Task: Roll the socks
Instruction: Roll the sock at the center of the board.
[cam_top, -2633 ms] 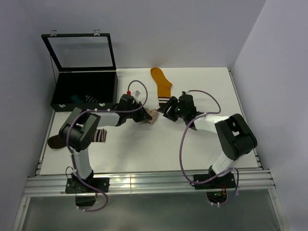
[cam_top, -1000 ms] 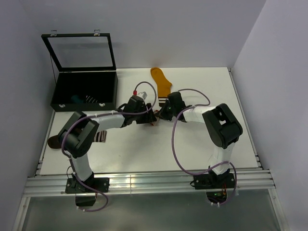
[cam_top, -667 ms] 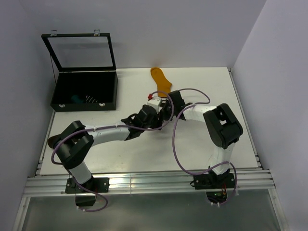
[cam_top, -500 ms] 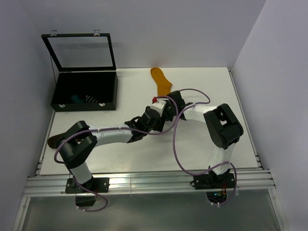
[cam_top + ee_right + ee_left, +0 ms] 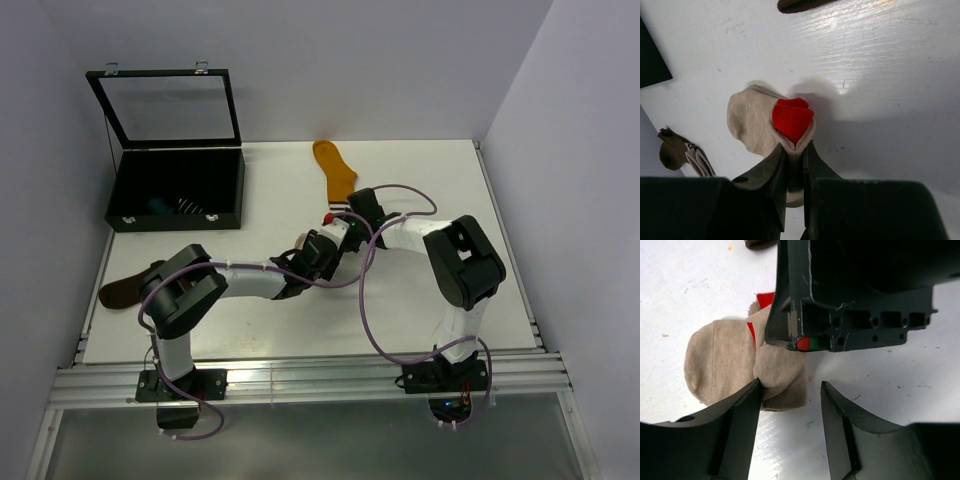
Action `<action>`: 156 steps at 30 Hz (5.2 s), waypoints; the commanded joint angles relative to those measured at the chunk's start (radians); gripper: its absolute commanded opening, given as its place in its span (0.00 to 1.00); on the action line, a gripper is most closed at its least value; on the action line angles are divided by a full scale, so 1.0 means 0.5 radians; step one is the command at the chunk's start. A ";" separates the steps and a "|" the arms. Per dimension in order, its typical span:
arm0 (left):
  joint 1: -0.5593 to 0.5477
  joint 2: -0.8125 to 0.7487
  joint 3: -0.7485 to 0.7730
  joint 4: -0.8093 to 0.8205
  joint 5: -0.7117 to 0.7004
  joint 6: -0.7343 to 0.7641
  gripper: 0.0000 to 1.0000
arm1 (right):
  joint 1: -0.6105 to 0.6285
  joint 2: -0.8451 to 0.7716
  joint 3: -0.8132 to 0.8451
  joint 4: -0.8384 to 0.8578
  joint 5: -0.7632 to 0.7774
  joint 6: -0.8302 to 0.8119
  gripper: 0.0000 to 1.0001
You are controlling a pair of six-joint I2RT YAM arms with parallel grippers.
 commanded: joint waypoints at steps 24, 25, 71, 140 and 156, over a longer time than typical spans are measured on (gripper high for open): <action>0.250 -0.008 0.090 -0.122 0.696 -0.332 0.00 | -0.104 -0.395 -0.248 0.331 -0.043 0.025 0.60; 0.338 -0.011 0.084 -0.125 0.780 -0.385 0.00 | -0.104 -0.416 -0.270 0.362 -0.037 0.034 0.62; 0.876 0.498 0.366 -0.653 1.763 -1.012 0.04 | 0.015 0.074 -0.212 0.761 0.070 0.105 0.17; -0.106 0.376 0.419 -0.358 -0.149 -0.063 0.11 | -0.037 -0.017 0.073 -0.120 -0.298 -0.104 0.05; 0.348 0.142 0.281 -0.352 0.958 -0.376 0.01 | -0.227 -0.327 -0.209 0.254 -0.252 -0.073 0.57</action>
